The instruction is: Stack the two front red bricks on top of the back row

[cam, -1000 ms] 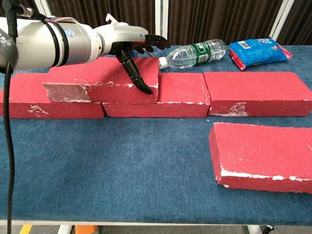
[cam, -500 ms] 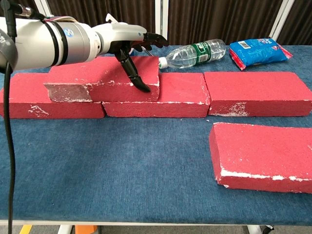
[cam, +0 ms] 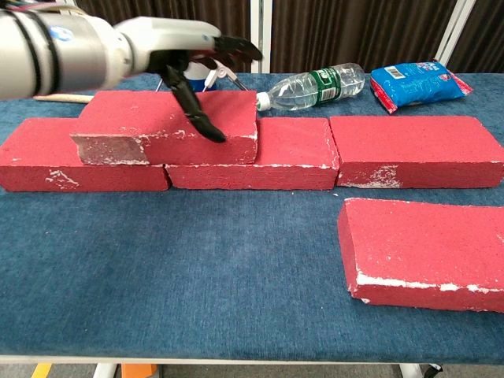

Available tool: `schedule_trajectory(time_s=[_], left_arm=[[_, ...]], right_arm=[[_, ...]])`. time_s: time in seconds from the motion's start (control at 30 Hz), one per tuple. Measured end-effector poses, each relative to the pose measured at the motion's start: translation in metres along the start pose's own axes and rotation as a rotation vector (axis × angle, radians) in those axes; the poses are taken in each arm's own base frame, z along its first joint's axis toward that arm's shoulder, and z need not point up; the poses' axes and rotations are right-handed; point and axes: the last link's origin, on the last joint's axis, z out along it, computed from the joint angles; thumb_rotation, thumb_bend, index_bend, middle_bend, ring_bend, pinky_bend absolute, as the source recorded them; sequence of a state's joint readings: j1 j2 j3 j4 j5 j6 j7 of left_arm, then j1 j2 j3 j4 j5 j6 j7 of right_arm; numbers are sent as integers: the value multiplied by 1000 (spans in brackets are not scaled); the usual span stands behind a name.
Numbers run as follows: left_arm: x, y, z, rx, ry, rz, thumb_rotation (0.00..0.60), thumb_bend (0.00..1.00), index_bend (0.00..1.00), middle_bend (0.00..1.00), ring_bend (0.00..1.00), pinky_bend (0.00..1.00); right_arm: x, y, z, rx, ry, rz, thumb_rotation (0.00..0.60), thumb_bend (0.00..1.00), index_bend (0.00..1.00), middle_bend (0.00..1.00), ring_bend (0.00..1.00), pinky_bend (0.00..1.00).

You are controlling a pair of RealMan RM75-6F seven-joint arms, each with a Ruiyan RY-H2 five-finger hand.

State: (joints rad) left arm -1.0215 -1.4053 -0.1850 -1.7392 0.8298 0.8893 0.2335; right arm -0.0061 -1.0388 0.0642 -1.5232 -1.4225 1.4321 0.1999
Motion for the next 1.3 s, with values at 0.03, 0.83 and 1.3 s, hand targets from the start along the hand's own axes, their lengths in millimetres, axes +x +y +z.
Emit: schedule_trajectory(time_s=[0.03,0.83,1.3], left_arm=[[4,-5,-9,10,23,9,600,9,9,0,0,0],[45,-138,-232,433,305,88,600,9,9,0,0,0],[19,-158,-281,475,386,26,600,9,9,0,0,0]], right_arm=[[2,-3,-2,12,2,3,600,4,0,0,0,0],[-23,-139,10,367,-302,-47,600,0,0,0,0,0],[-63,-203,13,468,-510,-96,600,0,0,0,0,0]])
